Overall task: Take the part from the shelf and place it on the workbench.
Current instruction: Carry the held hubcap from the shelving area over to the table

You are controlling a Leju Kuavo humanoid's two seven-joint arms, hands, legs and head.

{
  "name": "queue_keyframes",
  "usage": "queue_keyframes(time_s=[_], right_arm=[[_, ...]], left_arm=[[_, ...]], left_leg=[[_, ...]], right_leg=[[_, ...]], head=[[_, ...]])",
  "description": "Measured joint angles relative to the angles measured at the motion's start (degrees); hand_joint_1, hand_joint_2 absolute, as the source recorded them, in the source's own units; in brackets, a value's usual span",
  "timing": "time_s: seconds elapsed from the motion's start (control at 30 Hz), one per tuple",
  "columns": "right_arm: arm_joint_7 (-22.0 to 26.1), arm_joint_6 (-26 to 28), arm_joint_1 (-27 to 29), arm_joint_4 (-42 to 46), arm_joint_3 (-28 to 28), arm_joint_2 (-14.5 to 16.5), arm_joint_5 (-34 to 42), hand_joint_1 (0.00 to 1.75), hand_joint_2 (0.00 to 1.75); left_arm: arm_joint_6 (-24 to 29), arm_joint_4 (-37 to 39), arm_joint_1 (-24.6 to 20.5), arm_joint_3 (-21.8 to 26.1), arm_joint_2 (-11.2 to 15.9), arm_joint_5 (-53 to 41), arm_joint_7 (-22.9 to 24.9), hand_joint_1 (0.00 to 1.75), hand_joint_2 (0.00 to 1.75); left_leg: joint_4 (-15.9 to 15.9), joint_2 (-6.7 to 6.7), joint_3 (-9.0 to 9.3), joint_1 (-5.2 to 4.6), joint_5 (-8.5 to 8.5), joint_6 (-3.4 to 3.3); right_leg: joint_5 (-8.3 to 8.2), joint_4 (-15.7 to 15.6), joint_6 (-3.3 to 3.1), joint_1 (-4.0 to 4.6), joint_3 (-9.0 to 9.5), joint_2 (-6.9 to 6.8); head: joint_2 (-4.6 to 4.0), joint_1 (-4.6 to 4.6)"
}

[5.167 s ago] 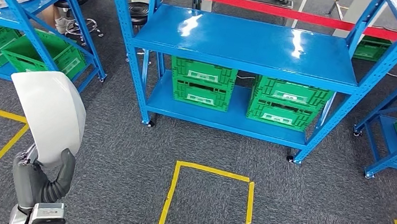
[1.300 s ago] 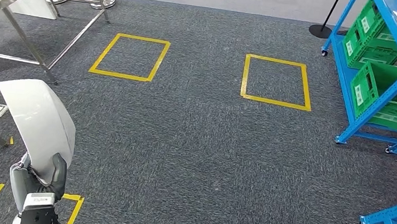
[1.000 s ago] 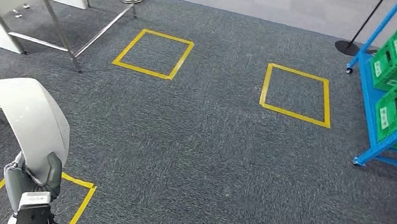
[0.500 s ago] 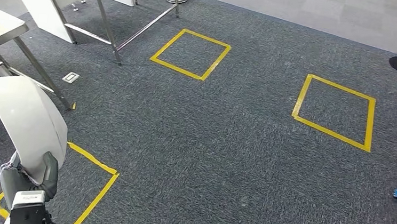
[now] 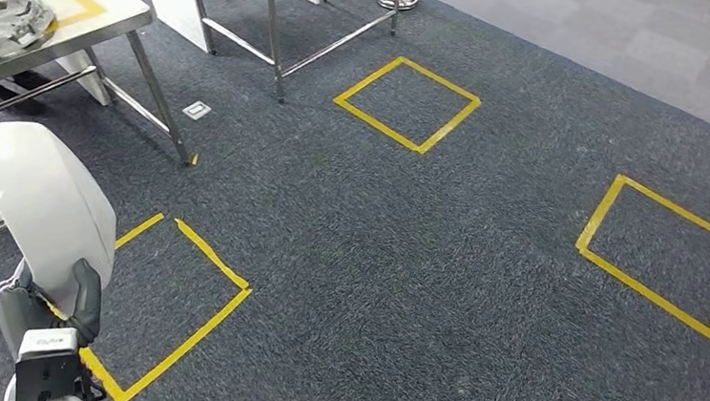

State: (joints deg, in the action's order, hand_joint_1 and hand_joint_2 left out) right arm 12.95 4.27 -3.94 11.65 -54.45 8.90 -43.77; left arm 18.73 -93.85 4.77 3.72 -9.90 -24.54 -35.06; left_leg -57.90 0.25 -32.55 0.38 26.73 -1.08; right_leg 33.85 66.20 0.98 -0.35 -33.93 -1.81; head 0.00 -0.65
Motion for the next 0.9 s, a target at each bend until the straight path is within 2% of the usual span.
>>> queue_keyframes(time_s=[0.03,0.07,0.1,0.13,0.17,0.2,0.23,0.27,0.3,0.37,0.4,0.43,0.47,0.5,0.53,0.57,0.6,0.63,0.67,0.7,0.77,0.8,0.87,0.9], right_arm=[[0.2,-0.1,0.1,0.0,0.0,0.0,0.0,0.0,0.0],[0.5,-0.2,0.2,0.0,0.0,0.0,-0.1,0.0,0.0],[0.9,-0.3,0.2,0.0,0.0,0.0,-0.2,0.0,0.0],[1.3,-0.5,0.3,0.0,0.0,0.0,-0.2,0.0,0.0],[1.6,-0.7,0.2,0.0,0.0,0.0,-0.3,0.0,0.0],[1.8,-0.9,0.2,0.0,0.0,0.0,-0.4,0.0,0.0],[1.9,-1.1,0.1,0.0,0.0,0.0,-0.5,0.0,0.0],[1.9,-1.2,0.0,0.0,0.0,0.0,-0.7,0.0,0.0],[1.8,-1.3,-0.1,0.0,0.0,0.0,-0.8,0.0,0.0],[1.5,-1.6,-0.2,0.0,0.0,0.0,-1.1,0.0,0.0],[1.4,-1.7,-0.3,0.0,0.0,0.1,-1.2,0.0,0.0],[1.4,-1.7,-0.3,0.0,0.0,0.1,-1.3,0.0,0.0],[1.4,-1.8,-0.2,0.0,0.0,0.1,-1.3,0.0,0.0],[1.3,-1.8,-0.1,0.0,0.0,0.2,-1.4,0.0,0.0],[1.3,-1.8,0.1,0.0,0.0,0.2,-1.4,0.0,0.0],[1.3,-1.9,0.2,0.0,0.0,0.2,-1.5,0.0,0.0],[1.3,-2.0,0.2,0.0,0.0,0.2,-1.6,0.0,0.0],[1.3,-2.0,0.3,0.0,0.0,0.2,-1.7,0.0,0.0],[1.3,-2.1,0.3,0.0,0.0,0.2,-1.8,0.0,0.0],[1.3,-2.1,0.2,0.0,0.0,0.2,-1.9,0.0,0.0],[1.3,-2.2,0.2,0.0,0.0,0.1,-2.0,0.0,0.0],[1.3,-2.1,0.1,0.0,0.0,0.1,-2.0,0.0,0.0],[1.4,-2.0,0.0,0.0,0.0,0.1,-2.0,0.0,0.0],[1.4,-2.0,-0.1,0.0,0.0,0.1,-2.0,0.0,0.0]], left_arm=[[0.0,0.1,-0.1,0.0,-0.1,0.0,0.0,1.75,1.75],[0.1,0.2,-0.1,0.0,-0.1,-0.1,-0.1,1.75,1.75],[0.2,0.4,-0.2,0.0,-0.2,-0.2,-0.1,1.75,1.75],[0.5,0.6,-0.3,0.0,-0.2,-0.4,-0.2,1.75,1.75],[1.0,0.7,-0.6,0.0,-0.2,-0.9,-0.1,1.75,1.75],[1.7,0.9,-1.0,0.0,-0.3,-1.5,-0.1,1.75,1.75],[2.6,1.0,-1.4,0.0,-0.3,-2.4,0.1,1.75,1.75],[3.6,1.1,-1.7,0.0,-0.3,-3.2,0.2,1.75,1.75],[4.4,1.2,-2.0,0.0,-0.3,-4.0,0.4,1.75,1.75],[5.4,1.3,-2.0,0.0,-0.3,-4.6,0.6,1.75,1.75],[5.5,1.4,-1.9,0.0,-0.3,-4.5,0.6,1.75,1.75],[5.5,1.4,-1.9,0.0,-0.3,-4.1,0.6,1.75,1.75],[5.4,1.5,-1.9,0.0,-0.3,-3.6,0.6,1.75,1.75],[5.3,1.5,-1.9,0.0,-0.3,-3.1,0.5,1.75,1.75],[5.3,1.6,-1.9,0.0,-0.3,-2.6,0.4,1.75,1.75],[5.2,1.6,-1.8,0.0,-0.3,-2.1,0.3,1.75,1.75],[5.1,1.7,-1.7,0.0,-0.3,-1.7,0.2,1.75,1.75],[5.1,1.7,-1.7,0.0,-0.3,-1.4,0.1,1.75,1.75],[5.0,1.7,-1.6,0.0,-0.3,-1.1,0.1,1.75,1.75],[5.0,1.7,-1.7,0.0,-0.3,-1.0,0.1,1.75,1.75],[5.1,1.8,-1.8,0.0,-0.4,-0.9,0.0,1.75,1.75],[5.3,1.8,-1.9,0.0,-0.4,-1.0,0.0,1.75,1.75],[6.1,1.9,-2.0,0.1,-0.4,-1.5,-0.1,1.75,1.75],[6.7,1.9,-2.1,0.1,-0.5,-2.0,-0.1,1.75,1.75]], left_leg=[[0.0,-0.73,-0.16,0.02,-0.14,-0.15],[-0.1,-1.53,-0.31,0.03,-0.23,-0.2],[-0.2,-2.41,-0.43,0.06,-0.3,-0.17],[-0.3,-3.3,-0.52,0.09,-0.35,-0.08],[-0.5,-4.18,-0.59,0.15,-0.4,0.06],[-0.7,-5.02,-0.71,0.23,-0.43,0.25],[-0.9,-5.81,-0.92,0.21,-0.41,0.57],[-1.1,-6.52,-1.17,0.21,-0.43,0.98],[-1.1,-7.13,-1.44,0.21,-0.51,1.42],[-0.8,-8.18,-1.94,0.32,-0.86,2.34],[-0.9,-7.51,-2.2,0.35,-0.77,2.62],[-1.8,-6.17,-2.7,0.34,-0.15,2.83],[-3.8,-4.34,-3.63,0.29,1.23,2.98],[-7.1,-2.4,-5.05,0.27,3.22,3.1],[-11.0,-1.4,-6.76,0.28,5.29,3.3],[-14.5,-0.97,-8.26,0.34,6.84,3.5],[-16.5,-0.8,-8.99,0.38,7.38,3.65],[-16.2,-0.61,-8.57,0.41,6.77,3.73],[-13.7,-0.19,-7.04,0.44,5.29,3.75],[-9.6,0.9,-4.67,0.44,3.45,3.7],[-2.9,3.29,-0.94,0.24,1.22,3.05],[-1.4,3.9,-0.21,0.12,0.89,2.62],[-1.1,2.93,-0.57,-0.02,0.81,1.76],[-0.9,2.19,-0.61,0.06,0.67,1.41]], right_leg=[[1.67,4.0,0.15,-0.09,-1.98,0.96],[2.67,7.3,0.28,-0.16,-3.72,1.39],[2.52,8.7,0.35,-0.24,-4.63,1.54],[1.28,7.8,0.38,-0.33,-4.46,1.68],[-0.74,4.8,0.36,-0.46,-3.2,2.06],[-2.86,0.6,0.31,-0.66,-1.33,3.11],[-4.29,-3.1,0.28,-0.74,0.3,4.32],[-5.09,-5.7,0.21,-0.77,1.39,5.23],[-5.27,-7.0,0.06,-0.7,1.85,5.76],[-5.38,-7.3,-0.55,-0.54,1.82,4.76],[-5.6,-7.5,-1.04,-0.56,1.86,4.08],[-5.82,-7.7,-1.53,-0.63,1.88,3.36],[-6.0,-7.9,-1.94,-0.72,1.87,2.56],[-6.05,-8.0,-2.22,-0.64,1.82,1.74],[-6.04,-8.0,-2.35,-0.55,1.74,0.89],[-6.02,-8.0,-2.39,-0.48,1.68,0.0],[-5.99,-8.0,-2.4,-0.44,1.64,-0.87],[-5.96,-7.9,-2.37,-0.43,1.63,-1.68],[-5.89,-7.9,-2.28,-0.43,1.68,-2.47],[-5.78,-7.8,-2.12,-0.44,1.77,-3.23],[-5.45,-7.6,-1.54,-0.19,1.98,-4.55],[-5.35,-7.5,-1.19,-0.05,2.09,-5.12],[-5.31,-7.6,-0.5,0.02,2.4,-6.31],[-5.17,-7.6,-0.11,-0.11,2.58,-6.27]], head=[[0.0,-0.04],[0.0,-0.05],[0.0,-0.05],[0.0,-0.05],[0.0,-0.05],[0.0,-0.06],[0.0,-0.05],[0.0,-0.04],[0.0,-0.03],[0.0,-0.02],[0.0,0.01],[0.0,0.14],[0.0,0.31],[0.0,0.48],[0.0,0.61],[0.0,0.63],[0.0,0.63],[0.0,0.63],[0.0,0.64],[0.0,0.65],[0.0,0.62],[0.0,0.59],[0.0,0.57],[0.0,0.56]])
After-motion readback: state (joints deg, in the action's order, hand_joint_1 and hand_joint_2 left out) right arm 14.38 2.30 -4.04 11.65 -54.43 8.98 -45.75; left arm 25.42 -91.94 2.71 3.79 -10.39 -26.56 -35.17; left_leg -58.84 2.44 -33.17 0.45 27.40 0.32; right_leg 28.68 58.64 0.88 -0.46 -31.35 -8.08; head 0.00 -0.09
